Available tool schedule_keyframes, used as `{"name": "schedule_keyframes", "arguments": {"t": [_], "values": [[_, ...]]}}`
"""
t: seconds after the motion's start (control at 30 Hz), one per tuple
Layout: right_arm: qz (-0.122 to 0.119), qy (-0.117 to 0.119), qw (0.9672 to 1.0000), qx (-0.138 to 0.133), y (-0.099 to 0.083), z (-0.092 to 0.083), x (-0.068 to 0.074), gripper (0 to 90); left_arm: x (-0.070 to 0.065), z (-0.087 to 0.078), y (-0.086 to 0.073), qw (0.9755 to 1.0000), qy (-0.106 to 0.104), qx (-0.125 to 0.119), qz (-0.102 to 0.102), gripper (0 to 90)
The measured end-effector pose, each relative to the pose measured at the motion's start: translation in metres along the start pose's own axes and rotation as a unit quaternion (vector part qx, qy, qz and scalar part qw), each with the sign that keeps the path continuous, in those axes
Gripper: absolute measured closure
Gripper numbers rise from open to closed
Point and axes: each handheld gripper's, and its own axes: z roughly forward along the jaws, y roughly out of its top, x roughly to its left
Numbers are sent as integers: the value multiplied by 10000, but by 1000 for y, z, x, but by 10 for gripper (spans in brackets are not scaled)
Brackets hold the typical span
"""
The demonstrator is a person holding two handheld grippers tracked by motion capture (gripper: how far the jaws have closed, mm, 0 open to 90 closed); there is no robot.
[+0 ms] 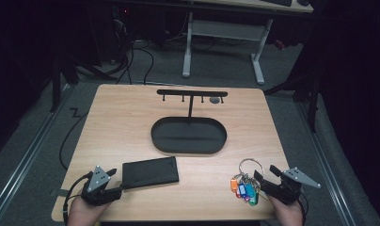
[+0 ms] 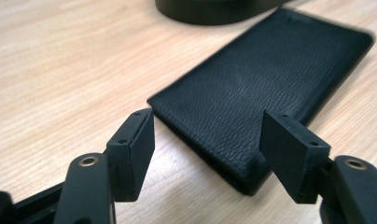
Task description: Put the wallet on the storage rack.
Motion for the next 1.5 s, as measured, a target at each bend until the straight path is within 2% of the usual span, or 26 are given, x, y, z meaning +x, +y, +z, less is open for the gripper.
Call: {"name": "schedule_keyframes", "arguments": {"t": [0.03, 0.3, 0.5, 0.67, 0.87, 0.93, 0.97, 1.0, 1.03, 1.07, 1.1, 1.2, 1.3, 1.37, 1.47, 1.5], "values": [[16, 76, 10000, -10, 0, 1, 1, 222, -1, 1, 1, 10000, -4, -21, 32, 365], [-189, 147, 9997, -43, 0, 5, 7, 208, -9, 6, 5, 9996, -99, 20, 252, 361], [-248, 172, 9995, -56, 1, 5, 10, 209, -8, 4, 5, 9997, -108, -5, 223, 362], [-323, 275, 9991, -49, 2, 8, 14, 212, -5, 0, 5, 9998, -198, -34, 91, 400], [-377, 313, 9988, -41, 1, 9, 16, 214, 0, -3, 4, 10000, 6, -41, 2, 548], [-339, 310, 9989, -60, 1, 9, 14, 214, 3, -2, 2, 9997, 118, 188, -70, 674], [-339, 310, 9989, -60, 1, 9, 14, 214, 3, -2, 2, 9997, 118, 188, -70, 724], [-315, 317, 9990, -60, 1, 9, 13, 214, 5, 1, 1, 9990, 161, 407, -99, 771], [-315, 317, 9990, -60, 1, 9, 13, 214, 5, 1, 1, 9990, 161, 407, -99, 806], [-319, 316, 9990, -50, 1, 9, 12, 214, 4, 2, -1, 9982, 168, 555, -124, 838], [-319, 316, 9990, -50, 1, 9, 12, 214, 4, 2, -1, 9982, 168, 555, -124, 862], [-299, 326, 9990, -44, 1, 10, 12, 215, -1, 2, -1, 9976, 233, 658, -21, 896], [-298, 336, 9990, -34, 1, 10, 12, 218, -5, 3, 0, 9974, 260, 663, 101, 900], [-286, 344, 9990, -28, 1, 10, 11, 219, -7, 2, 0, 9974, 220, 667, 132, 900], [-293, 369, 9989, -41, 1, 9, 11, 232, -12, 2, 0, 9979, 15, 630, 178, 900], [-314, 380, 9988, -60, 2, 9, 12, 233, -19, 2, 1, 9975, -124, 621, 308, 900]]}}
